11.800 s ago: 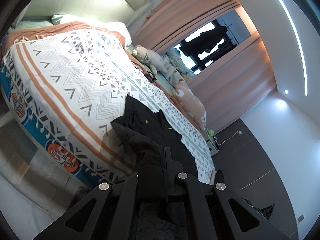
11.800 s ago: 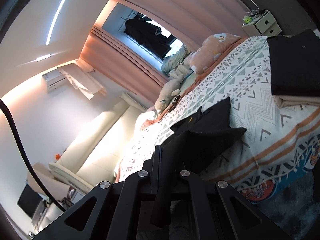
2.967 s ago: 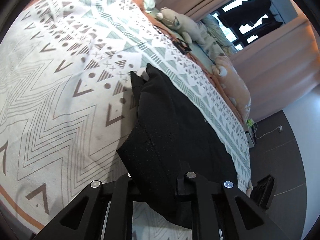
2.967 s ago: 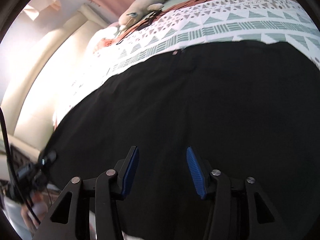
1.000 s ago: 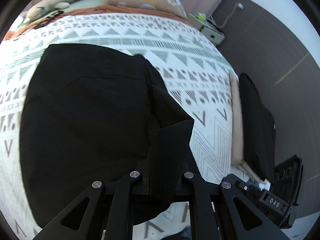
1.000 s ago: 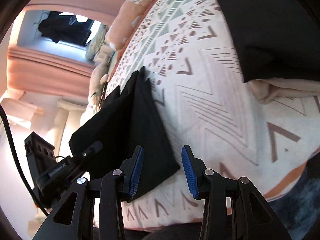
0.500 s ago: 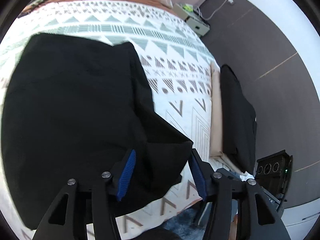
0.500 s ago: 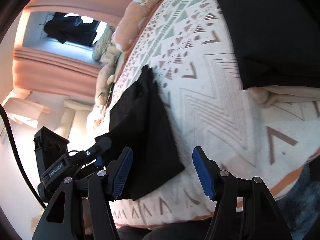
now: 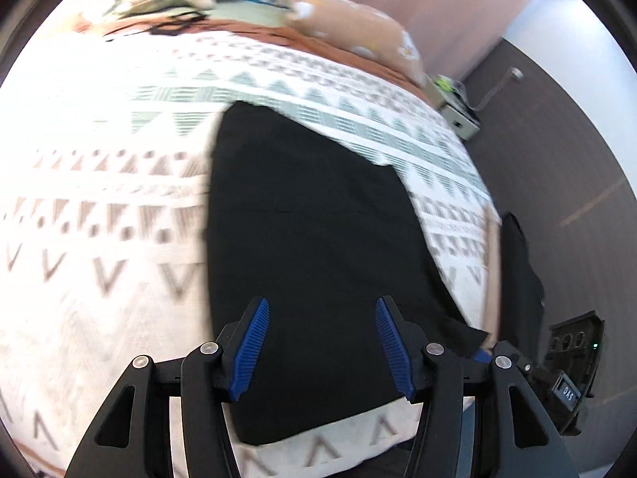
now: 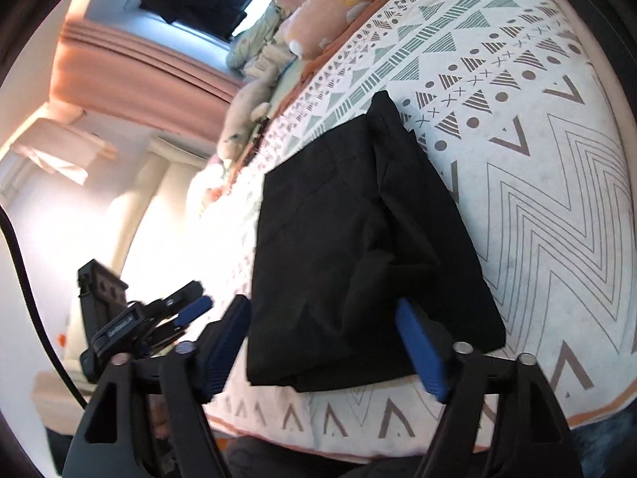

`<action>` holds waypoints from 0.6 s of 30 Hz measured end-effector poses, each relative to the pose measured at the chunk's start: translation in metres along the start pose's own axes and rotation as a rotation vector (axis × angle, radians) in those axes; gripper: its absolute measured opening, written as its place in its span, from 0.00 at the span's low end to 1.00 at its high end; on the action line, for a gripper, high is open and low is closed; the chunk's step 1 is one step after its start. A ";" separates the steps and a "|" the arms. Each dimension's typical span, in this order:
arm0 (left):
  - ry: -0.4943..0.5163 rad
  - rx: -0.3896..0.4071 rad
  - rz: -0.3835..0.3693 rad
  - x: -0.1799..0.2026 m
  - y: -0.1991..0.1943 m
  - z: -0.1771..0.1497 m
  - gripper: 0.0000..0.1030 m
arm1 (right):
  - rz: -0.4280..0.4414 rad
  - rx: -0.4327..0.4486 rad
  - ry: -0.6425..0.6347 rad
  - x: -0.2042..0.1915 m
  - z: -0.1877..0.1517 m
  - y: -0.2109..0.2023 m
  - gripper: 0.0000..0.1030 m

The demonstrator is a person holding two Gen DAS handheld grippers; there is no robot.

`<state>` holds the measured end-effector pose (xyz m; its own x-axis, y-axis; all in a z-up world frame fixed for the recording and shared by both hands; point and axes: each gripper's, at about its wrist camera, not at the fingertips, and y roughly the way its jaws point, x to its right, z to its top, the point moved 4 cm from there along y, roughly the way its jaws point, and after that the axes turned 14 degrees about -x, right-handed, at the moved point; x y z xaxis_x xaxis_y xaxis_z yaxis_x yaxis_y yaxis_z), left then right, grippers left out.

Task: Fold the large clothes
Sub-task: 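Open both grippers and press the folded jacket flat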

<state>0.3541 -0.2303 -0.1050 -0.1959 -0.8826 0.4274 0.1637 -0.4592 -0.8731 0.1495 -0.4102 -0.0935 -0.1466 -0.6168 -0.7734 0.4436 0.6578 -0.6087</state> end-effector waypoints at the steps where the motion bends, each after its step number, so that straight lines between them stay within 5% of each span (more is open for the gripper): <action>1: -0.021 -0.004 0.006 -0.009 0.000 -0.001 0.56 | -0.018 -0.005 0.000 -0.001 0.001 0.003 0.75; 4: -0.067 -0.031 0.034 -0.032 0.007 -0.007 0.56 | -0.092 0.005 0.021 0.002 0.003 0.013 0.67; 6: -0.081 -0.061 0.057 -0.045 0.014 -0.014 0.56 | -0.132 0.006 0.011 0.004 0.005 0.018 0.19; 15: -0.075 -0.125 0.005 -0.050 0.044 -0.030 0.55 | 0.010 0.015 0.099 0.058 -0.003 0.009 0.08; 18: -0.043 -0.142 -0.021 -0.041 0.052 -0.036 0.44 | 0.091 -0.012 0.161 0.085 -0.011 0.012 0.08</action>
<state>0.3356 -0.2145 -0.1766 -0.1553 -0.8780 0.4528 0.0210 -0.4612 -0.8870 0.1327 -0.4500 -0.1679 -0.2466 -0.4774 -0.8433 0.4507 0.7139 -0.5359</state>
